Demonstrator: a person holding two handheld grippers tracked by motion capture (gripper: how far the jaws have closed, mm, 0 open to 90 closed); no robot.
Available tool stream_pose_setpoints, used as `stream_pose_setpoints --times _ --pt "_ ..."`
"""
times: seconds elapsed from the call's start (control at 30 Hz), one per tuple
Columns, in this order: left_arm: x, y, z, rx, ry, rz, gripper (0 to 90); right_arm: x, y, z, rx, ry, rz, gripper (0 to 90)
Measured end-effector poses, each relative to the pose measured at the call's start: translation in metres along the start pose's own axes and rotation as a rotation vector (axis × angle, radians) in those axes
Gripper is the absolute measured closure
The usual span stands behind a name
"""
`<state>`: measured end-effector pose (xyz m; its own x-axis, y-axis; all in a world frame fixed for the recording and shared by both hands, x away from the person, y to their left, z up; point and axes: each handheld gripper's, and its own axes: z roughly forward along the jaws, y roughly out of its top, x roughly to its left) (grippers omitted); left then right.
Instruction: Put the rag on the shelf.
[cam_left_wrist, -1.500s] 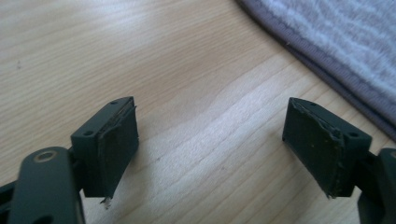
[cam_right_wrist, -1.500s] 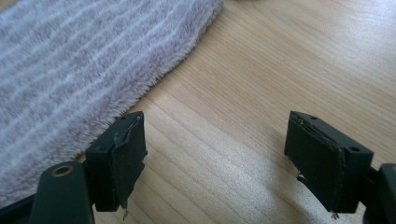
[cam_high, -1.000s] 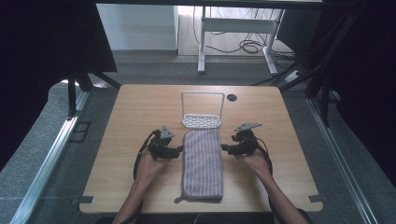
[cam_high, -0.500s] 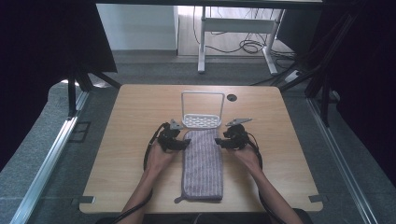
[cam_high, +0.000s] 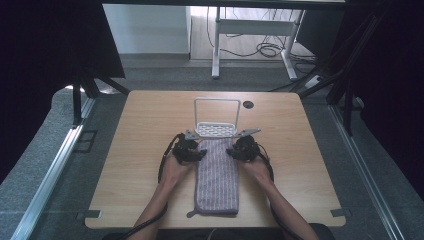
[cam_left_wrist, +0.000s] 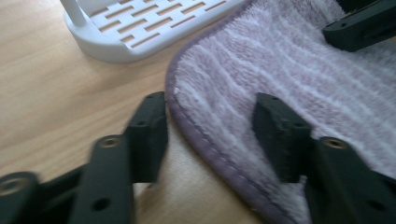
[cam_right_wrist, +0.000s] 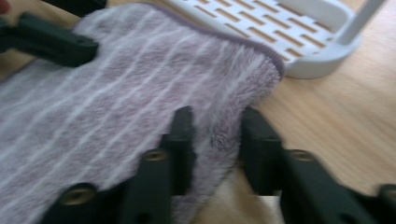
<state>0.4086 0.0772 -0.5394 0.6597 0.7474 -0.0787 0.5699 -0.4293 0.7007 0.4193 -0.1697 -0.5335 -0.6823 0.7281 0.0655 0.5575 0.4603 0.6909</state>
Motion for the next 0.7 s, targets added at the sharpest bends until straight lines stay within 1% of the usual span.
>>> stream_pose_setpoints --times 0.03,0.07,0.13,0.17,0.23,0.27,0.3,0.33,0.37,0.4,0.43,0.47,0.5,0.53,0.57,0.6,0.7 --pt "-0.001 0.001 0.000 0.006 -0.012 -0.004 56.9 0.001 0.000 0.000 0.000 0.004 -0.004 79.2" --pt "-0.002 0.001 -0.001 0.009 -0.030 -0.009 64.5 0.003 0.000 0.000 0.001 0.008 -0.005 81.8" --pt "-0.003 0.001 -0.001 0.008 -0.056 -0.025 79.7 0.006 0.001 -0.001 0.009 0.004 -0.042 84.6" --pt "-0.003 0.001 -0.001 0.008 -0.056 -0.025 80.9 0.006 0.001 -0.001 0.009 0.004 -0.042 84.6" --pt "-0.003 0.002 -0.001 0.013 -0.059 -0.030 81.6 0.007 0.001 -0.004 0.007 0.006 -0.057 85.1" --pt "-0.003 0.004 -0.005 0.000 -0.041 -0.008 82.2 0.006 0.003 -0.009 -0.008 0.012 -0.055 85.1" --pt "-0.003 0.004 -0.005 0.000 -0.041 -0.008 82.3 0.005 0.005 -0.013 -0.025 0.023 -0.048 85.1" --pt "-0.003 0.005 -0.008 -0.010 -0.044 -0.003 82.3 0.004 0.006 -0.017 -0.037 0.029 -0.041 85.1" --pt "-0.004 0.008 -0.015 -0.038 -0.047 0.001 82.3 0.004 0.008 -0.021 -0.053 0.034 -0.040 85.1" --pt "-0.004 0.011 -0.019 -0.048 -0.051 0.005 82.2 0.004 0.010 -0.025 -0.065 0.034 -0.043 85.0" --pt "-0.004 0.011 -0.019 -0.048 -0.051 0.005 82.2 0.005 0.013 -0.030 -0.073 0.032 -0.048 85.0" --pt "-0.005 0.013 -0.023 -0.059 -0.050 0.014 82.2 0.005 0.013 -0.030 -0.073 0.032 -0.048 85.0" --pt "-0.005 0.016 -0.028 -0.075 -0.050 0.022 82.1 0.006 0.015 -0.034 -0.082 0.028 -0.052 84.9" --pt "-0.006 0.021 -0.037 -0.100 -0.052 0.034 82.1 0.006 0.019 -0.043 -0.100 0.032 -0.065 84.9" --pt "-0.006 0.021 -0.037 -0.100 -0.052 0.034 82.0 0.006 0.021 -0.047 -0.108 0.032 -0.072 84.9" --pt "-0.006 0.024 -0.042 -0.112 -0.050 0.036 82.0 0.006 0.021 -0.047 -0.108 0.032 -0.072 84.9" --pt "-0.007 0.033 -0.054 -0.140 -0.051 0.039 82.0 0.007 0.029 -0.059 -0.140 0.038 -0.072 84.9"
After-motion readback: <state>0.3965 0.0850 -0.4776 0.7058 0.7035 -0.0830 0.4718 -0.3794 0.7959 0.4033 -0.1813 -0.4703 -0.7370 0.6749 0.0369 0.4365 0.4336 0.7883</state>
